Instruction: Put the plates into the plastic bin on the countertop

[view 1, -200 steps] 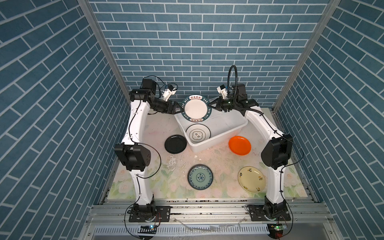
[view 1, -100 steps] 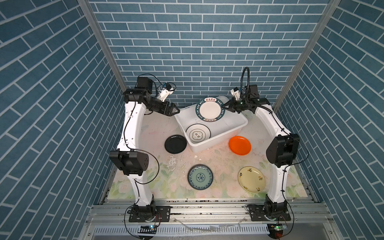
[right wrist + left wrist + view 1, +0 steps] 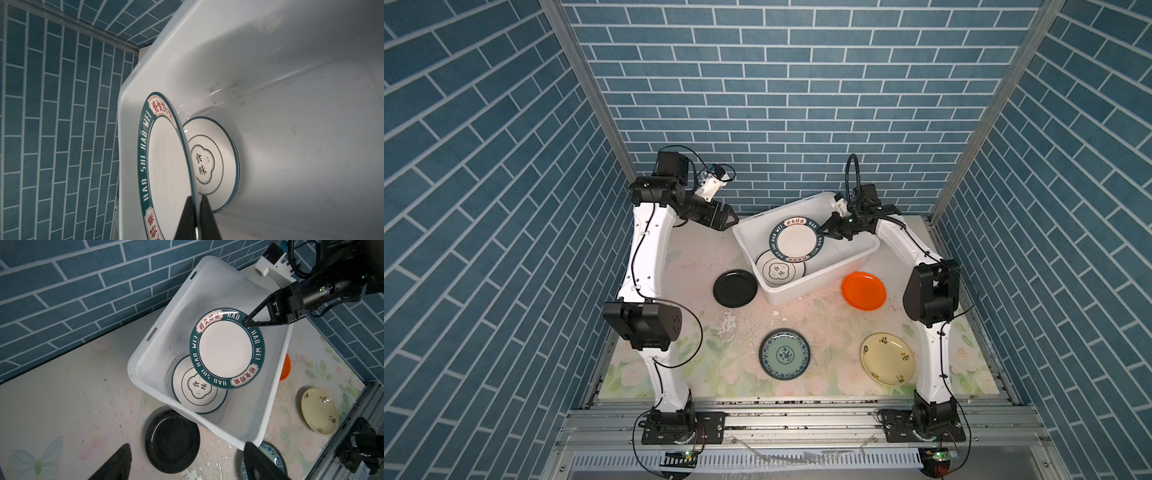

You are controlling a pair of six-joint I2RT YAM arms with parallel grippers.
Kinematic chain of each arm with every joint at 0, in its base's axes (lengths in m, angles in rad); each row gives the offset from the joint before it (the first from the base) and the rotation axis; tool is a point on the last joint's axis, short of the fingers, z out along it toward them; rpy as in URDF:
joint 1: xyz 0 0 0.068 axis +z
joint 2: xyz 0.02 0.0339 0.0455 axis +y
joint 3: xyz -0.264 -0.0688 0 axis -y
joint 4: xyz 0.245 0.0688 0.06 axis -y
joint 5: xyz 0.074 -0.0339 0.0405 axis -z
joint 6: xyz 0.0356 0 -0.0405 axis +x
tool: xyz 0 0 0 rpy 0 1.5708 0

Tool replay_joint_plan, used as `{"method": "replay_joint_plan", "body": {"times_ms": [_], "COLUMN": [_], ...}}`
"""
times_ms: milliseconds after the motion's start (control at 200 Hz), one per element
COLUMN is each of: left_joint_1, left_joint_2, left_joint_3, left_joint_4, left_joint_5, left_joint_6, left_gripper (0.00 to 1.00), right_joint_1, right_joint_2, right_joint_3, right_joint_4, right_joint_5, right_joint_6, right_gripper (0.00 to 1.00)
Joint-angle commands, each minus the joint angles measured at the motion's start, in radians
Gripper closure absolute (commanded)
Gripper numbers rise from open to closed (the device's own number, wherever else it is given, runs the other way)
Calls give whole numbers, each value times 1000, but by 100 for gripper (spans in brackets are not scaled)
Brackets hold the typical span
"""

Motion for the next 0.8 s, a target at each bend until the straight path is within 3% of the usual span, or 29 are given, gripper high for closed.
{"method": "replay_joint_plan", "body": {"times_ms": [0, 795], "left_joint_1": [-5, -22], "left_joint_2": [-34, -64], "left_joint_3": [-20, -74], "left_joint_4": [5, 3], "left_joint_5": [7, -18], "left_joint_6": [-6, -1], "left_gripper": [14, 14], "right_joint_1": [11, 58], "right_joint_2": [20, 174], "right_joint_3": [14, 90], "right_joint_4": [-13, -14], "right_joint_5": [5, 23], "right_joint_6": [-56, -50], "right_gripper": [100, 100]}}
